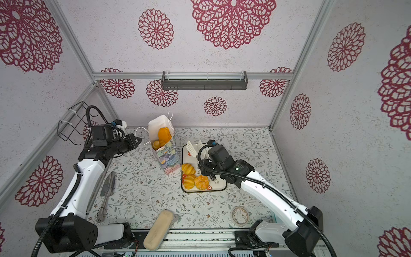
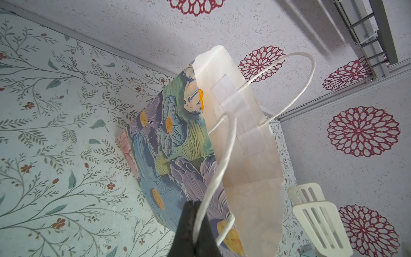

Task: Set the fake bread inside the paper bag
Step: 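Raise the open tongs out of the bag and move them over the tray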

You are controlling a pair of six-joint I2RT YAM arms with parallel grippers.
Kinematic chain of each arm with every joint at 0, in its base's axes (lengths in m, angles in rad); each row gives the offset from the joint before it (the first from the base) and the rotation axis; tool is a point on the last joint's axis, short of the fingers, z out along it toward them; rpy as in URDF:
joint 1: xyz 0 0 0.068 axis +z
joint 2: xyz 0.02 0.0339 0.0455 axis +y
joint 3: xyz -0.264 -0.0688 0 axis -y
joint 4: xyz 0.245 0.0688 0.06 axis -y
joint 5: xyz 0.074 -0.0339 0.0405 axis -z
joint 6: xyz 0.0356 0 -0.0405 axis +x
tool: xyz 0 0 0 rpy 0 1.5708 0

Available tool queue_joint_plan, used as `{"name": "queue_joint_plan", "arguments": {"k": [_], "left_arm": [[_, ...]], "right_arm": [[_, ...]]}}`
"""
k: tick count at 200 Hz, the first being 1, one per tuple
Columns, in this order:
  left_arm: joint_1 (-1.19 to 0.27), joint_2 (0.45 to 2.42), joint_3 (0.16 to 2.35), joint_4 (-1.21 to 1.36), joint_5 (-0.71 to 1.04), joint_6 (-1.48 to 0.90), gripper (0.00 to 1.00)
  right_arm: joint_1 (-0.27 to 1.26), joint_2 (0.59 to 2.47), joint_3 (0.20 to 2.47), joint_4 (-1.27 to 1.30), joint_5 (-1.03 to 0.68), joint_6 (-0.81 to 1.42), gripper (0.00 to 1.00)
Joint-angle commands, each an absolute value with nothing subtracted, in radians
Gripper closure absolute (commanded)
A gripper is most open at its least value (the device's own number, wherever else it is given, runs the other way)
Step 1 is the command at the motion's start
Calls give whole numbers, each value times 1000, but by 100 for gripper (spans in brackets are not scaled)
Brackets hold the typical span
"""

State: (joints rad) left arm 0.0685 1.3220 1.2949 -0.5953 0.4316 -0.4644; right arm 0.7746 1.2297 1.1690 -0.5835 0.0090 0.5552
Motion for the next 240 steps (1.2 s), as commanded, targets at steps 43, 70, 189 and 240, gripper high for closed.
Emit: {"name": "queue_joint_plan", "arguments": {"k": [43, 70, 189, 240], "left_arm": [[72, 1302, 1287, -575, 430, -471, 100], [71, 1304, 1287, -575, 428, -470, 100], [67, 1312, 1286, -577, 425, -470, 100], [67, 1315, 1287, -578, 424, -470, 100]], "right_arm": [[770, 1144, 1073, -651, 10, 610, 49], [772, 1119, 1018, -679, -1, 628, 47], [778, 1079, 894, -721, -43, 653, 40], [791, 1092, 876, -709, -51, 653, 36]]}}
